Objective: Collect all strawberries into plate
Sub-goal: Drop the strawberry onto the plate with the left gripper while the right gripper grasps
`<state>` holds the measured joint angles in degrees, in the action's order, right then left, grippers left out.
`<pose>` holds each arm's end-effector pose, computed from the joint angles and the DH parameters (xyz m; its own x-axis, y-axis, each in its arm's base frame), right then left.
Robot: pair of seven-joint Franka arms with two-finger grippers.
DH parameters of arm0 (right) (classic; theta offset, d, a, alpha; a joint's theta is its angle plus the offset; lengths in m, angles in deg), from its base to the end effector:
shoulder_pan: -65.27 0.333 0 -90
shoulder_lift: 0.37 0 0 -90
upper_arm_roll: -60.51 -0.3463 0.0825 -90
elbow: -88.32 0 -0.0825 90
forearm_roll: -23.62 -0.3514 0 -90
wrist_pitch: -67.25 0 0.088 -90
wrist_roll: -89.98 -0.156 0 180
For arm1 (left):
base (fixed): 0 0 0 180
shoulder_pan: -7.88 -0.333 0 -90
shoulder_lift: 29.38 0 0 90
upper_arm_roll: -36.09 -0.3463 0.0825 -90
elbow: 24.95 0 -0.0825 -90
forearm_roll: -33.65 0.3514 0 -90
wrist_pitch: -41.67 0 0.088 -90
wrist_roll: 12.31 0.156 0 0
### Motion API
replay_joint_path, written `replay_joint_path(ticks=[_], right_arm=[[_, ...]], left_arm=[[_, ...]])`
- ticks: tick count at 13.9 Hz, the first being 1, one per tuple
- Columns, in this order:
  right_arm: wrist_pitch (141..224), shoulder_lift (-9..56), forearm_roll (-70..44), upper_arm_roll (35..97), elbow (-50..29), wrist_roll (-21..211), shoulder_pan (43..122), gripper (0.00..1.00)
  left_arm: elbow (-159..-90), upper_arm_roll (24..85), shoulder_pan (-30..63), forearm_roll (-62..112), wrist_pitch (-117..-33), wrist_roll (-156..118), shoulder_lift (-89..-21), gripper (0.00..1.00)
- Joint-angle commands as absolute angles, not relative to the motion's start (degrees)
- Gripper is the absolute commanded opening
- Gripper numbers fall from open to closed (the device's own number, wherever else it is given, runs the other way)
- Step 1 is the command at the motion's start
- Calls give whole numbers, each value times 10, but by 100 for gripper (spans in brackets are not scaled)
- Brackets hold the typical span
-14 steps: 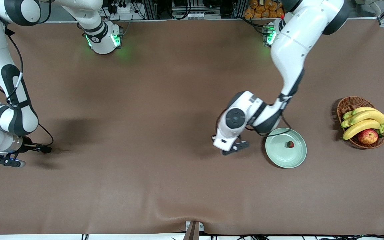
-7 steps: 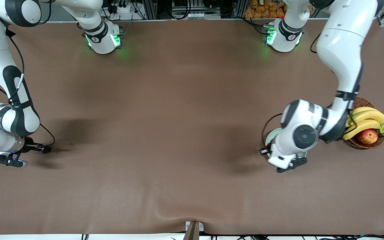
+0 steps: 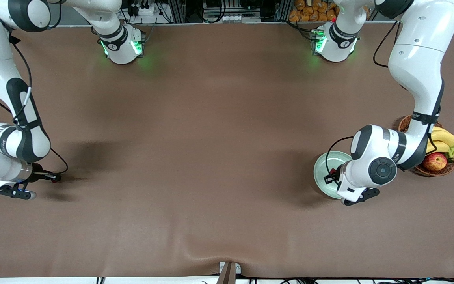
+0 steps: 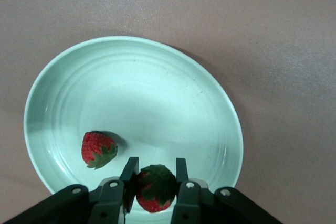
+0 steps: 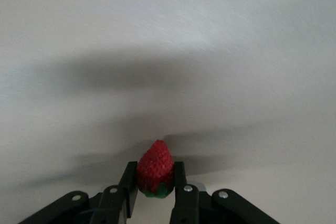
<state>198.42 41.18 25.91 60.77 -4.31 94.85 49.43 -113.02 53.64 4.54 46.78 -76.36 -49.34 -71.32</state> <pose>0.6534 -0.1907 0.1914 0.9843 -0.1675 -0.0555 -0.1662 -0.9857 0.0271 0.6629 -0.1171 0.2176 0.9338 0.3256 -0.1481 0.3163 -0.9450 -0.0835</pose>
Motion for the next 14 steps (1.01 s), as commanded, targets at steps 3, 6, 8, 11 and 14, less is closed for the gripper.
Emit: replay_joint_path(ticks=[3,6,8,11,14], right_arm=[[1960,351,263,607,-48,959,551,0],[1929,322,261,606,-46,960,595,0],[1914,312,258,602,-41,960,626,0],[1914,313,252,554,-41,958,642,0],[1914,315,243,507,-27,953,649,0]], left_arm=[[-1125,538,30,482,-771,-476,-710,100],[-1122,539,26,482,-770,-475,-685,100],[-1122,539,26,481,-763,-476,-650,100],[-1122,545,27,475,-733,-471,-602,100],[-1123,563,31,474,-714,-473,-579,100]])
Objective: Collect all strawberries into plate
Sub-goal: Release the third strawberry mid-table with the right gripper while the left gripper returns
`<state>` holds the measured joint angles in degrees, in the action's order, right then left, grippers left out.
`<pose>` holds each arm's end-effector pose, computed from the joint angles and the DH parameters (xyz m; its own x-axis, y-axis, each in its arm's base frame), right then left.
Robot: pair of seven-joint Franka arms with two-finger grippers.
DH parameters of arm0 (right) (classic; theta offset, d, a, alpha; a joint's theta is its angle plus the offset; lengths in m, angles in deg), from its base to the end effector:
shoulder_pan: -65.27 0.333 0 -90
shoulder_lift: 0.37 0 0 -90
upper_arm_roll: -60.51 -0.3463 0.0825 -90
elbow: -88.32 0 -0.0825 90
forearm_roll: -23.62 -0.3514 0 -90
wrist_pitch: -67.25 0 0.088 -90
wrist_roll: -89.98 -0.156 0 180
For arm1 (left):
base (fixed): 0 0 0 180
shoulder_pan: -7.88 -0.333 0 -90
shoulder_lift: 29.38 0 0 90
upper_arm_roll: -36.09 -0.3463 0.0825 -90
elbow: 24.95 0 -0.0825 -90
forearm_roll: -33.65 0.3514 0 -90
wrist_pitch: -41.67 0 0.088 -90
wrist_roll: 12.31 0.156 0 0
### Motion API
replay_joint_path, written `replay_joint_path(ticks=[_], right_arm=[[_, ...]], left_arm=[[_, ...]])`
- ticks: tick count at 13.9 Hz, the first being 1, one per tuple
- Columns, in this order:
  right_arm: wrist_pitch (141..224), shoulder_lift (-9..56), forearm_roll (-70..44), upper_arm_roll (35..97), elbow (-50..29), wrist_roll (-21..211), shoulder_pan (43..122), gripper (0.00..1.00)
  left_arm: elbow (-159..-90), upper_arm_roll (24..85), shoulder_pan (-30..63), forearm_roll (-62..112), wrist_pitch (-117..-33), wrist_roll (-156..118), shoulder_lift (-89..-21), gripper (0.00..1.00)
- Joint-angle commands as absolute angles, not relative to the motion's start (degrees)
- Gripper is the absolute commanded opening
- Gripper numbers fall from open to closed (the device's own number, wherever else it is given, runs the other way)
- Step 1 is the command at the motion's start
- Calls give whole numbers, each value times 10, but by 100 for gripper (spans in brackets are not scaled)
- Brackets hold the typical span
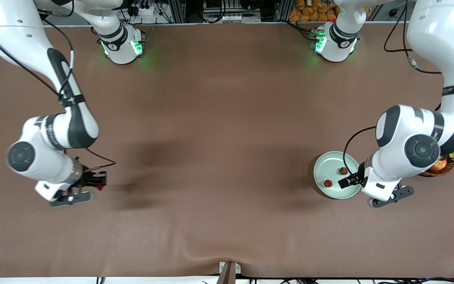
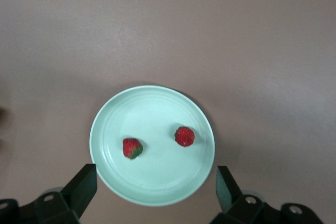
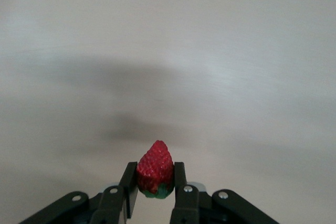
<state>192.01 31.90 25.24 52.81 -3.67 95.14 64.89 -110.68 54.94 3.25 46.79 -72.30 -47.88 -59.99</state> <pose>0.6771 0.0730 0.2996 0.9774 0.2107 0.0180 0.2113 -0.9763 -0.0467 0.6727 -0.1098 0.3618 0.9493 0.3141 0.0156 0.3145 -0.9483 -0.0418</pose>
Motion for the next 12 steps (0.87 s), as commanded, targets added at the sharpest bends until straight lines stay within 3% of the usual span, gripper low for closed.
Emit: replay_joint_path(ticks=[1,6,10,12], right_arm=[[1914,318,240,501,-25,953,656,0],[1921,332,223,501,-11,953,714,0],[1924,378,177,501,47,953,802,0],[1977,404,178,502,64,953,854,0]], left_arm=[[-1123,567,29,474,-712,-473,-573,100],[-1125,576,32,473,-681,-477,-562,100],[-1126,577,32,473,-677,-478,-560,100],[-1127,577,32,472,-676,-478,-560,100]])
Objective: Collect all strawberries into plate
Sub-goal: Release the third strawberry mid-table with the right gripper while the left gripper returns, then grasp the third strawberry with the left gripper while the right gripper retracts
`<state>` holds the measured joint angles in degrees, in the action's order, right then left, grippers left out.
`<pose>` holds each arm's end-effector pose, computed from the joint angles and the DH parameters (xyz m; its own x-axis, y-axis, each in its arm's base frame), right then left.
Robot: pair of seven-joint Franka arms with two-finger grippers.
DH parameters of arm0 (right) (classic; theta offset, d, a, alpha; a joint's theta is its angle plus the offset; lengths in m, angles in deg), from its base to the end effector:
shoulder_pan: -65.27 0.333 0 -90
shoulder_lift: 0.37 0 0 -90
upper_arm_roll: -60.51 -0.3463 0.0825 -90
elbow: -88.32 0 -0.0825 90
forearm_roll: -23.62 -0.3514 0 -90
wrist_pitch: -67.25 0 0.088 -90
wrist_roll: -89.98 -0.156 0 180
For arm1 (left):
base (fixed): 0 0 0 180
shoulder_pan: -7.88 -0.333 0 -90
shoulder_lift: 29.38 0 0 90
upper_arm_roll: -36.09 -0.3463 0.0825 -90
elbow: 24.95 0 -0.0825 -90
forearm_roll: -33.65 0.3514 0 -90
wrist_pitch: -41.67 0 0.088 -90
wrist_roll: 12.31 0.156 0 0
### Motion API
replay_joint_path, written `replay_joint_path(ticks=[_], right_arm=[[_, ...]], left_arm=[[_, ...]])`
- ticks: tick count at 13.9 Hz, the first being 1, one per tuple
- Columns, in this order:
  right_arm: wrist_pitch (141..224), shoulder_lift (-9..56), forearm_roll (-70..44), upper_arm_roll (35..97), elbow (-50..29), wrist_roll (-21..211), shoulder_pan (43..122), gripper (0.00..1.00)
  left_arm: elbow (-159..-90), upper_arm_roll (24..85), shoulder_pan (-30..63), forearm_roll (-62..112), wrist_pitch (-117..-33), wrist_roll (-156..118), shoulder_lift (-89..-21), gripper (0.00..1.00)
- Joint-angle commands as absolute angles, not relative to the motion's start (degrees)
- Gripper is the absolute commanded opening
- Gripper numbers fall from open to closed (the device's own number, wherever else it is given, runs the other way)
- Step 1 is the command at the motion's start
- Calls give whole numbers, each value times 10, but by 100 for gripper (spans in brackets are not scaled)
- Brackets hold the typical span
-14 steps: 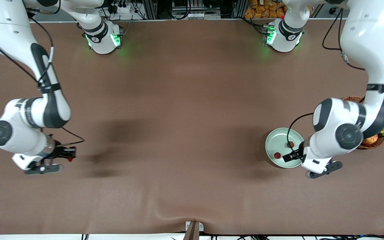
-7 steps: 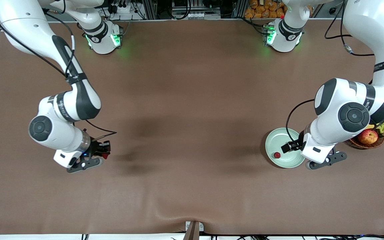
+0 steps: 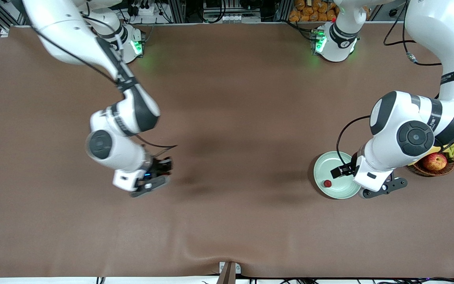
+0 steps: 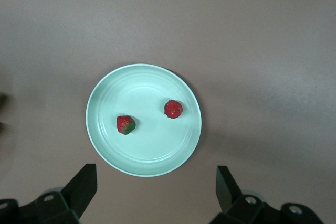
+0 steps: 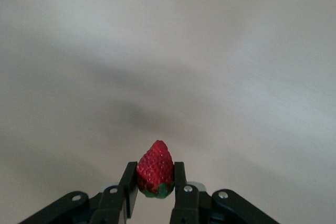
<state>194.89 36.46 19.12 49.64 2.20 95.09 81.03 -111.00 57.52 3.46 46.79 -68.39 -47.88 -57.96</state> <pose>0.6460 0.3049 0.2978 0.8926 0.4399 0.0984 0.4506 -0.8763 -0.1704 0.6546 -0.1340 0.3807 0.9614 0.2748 -0.0149 0.2737 -0.9603 -0.0548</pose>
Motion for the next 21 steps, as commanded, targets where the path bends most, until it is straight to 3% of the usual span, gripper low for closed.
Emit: replay_joint_path(ticks=[1,5,11,12,13,17,21], right_arm=[[2009,415,179,502,64,955,877,0],[2097,464,184,505,81,956,974,0],[2129,536,187,509,122,956,1075,1],[2130,539,188,510,122,956,1082,69],[2130,537,189,515,120,956,1083,100],[2105,500,195,543,115,954,1078,100],[2002,420,194,607,109,953,1069,100]], left_arm=[[-1129,578,32,472,-676,-478,-561,100],[-1130,579,34,472,-677,-479,-570,100],[-1128,579,61,455,-683,-509,-593,100],[-1127,579,67,452,-687,-522,-597,100],[-1127,579,73,451,-694,-526,-605,100],[-1127,579,100,450,-725,-569,-630,100],[-1124,579,171,444,-789,-684,-672,100]])
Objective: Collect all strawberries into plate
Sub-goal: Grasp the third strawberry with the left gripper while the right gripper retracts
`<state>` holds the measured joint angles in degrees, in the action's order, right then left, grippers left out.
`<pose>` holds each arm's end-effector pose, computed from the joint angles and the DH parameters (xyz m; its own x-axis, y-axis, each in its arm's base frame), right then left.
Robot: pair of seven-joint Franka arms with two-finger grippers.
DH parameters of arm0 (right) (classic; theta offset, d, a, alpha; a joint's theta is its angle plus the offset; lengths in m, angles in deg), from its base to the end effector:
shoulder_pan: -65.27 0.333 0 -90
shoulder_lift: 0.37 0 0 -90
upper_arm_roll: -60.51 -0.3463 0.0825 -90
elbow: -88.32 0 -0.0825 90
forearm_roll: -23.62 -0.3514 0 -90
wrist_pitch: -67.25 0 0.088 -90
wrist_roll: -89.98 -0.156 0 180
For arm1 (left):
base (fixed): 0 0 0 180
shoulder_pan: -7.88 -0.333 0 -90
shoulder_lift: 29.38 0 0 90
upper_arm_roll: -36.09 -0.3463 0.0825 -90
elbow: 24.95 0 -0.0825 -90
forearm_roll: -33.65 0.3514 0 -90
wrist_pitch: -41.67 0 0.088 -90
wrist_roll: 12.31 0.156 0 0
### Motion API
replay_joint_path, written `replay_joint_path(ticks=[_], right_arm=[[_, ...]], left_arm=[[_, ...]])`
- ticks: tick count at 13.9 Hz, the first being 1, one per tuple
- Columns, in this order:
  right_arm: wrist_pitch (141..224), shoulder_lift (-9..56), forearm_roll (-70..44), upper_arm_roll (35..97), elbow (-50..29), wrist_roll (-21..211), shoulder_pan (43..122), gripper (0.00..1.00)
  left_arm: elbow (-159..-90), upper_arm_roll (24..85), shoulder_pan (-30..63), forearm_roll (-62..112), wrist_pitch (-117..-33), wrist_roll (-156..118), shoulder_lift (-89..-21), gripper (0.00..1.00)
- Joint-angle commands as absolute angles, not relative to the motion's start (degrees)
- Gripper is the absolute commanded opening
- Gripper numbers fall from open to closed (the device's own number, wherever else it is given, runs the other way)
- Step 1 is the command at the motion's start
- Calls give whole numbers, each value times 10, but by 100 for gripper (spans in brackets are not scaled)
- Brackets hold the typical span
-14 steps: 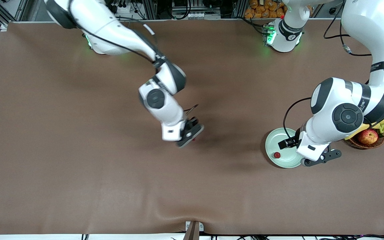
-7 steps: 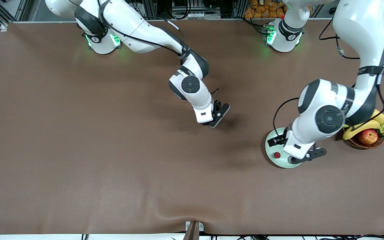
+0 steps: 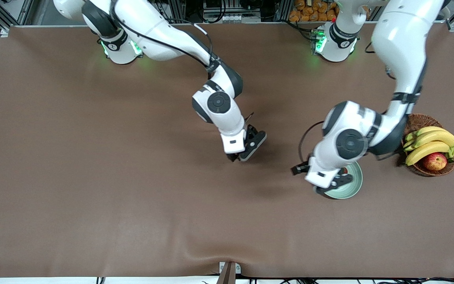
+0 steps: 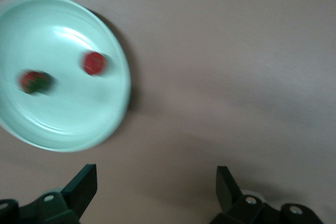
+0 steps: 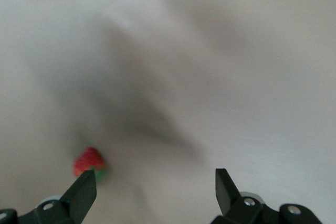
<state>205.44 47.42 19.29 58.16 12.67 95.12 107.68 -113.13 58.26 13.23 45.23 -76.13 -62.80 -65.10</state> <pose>0.5542 0.5425 0.2518 0.6771 0.6889 0.2588 0.7245 -0.6856 -0.0704 0.6280 -0.2623 0.2966 0.9329 0.3524 -0.0738 0.3525 -0.9357 -0.0117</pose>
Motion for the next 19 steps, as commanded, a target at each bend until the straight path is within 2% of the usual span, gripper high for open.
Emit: replay_joint_path(ticks=[1,5,9,14,17,19], right_arm=[[1971,399,194,629,106,953,1067,100],[1894,284,193,650,44,960,983,100],[1795,186,193,650,5,960,866,100],[1667,94,193,650,4,960,740,100],[1608,52,194,652,3,955,692,100],[1580,29,194,651,-3,954,670,100]], left_arm=[[-1123,579,192,445,-802,-716,-684,100],[-1120,575,266,449,-842,-808,-719,100],[-1164,572,286,453,-839,-855,-718,96],[-1210,572,295,453,-838,-905,-714,77],[-1210,572,292,453,-838,-914,-715,57],[-1209,572,287,453,-838,-911,-714,35]])
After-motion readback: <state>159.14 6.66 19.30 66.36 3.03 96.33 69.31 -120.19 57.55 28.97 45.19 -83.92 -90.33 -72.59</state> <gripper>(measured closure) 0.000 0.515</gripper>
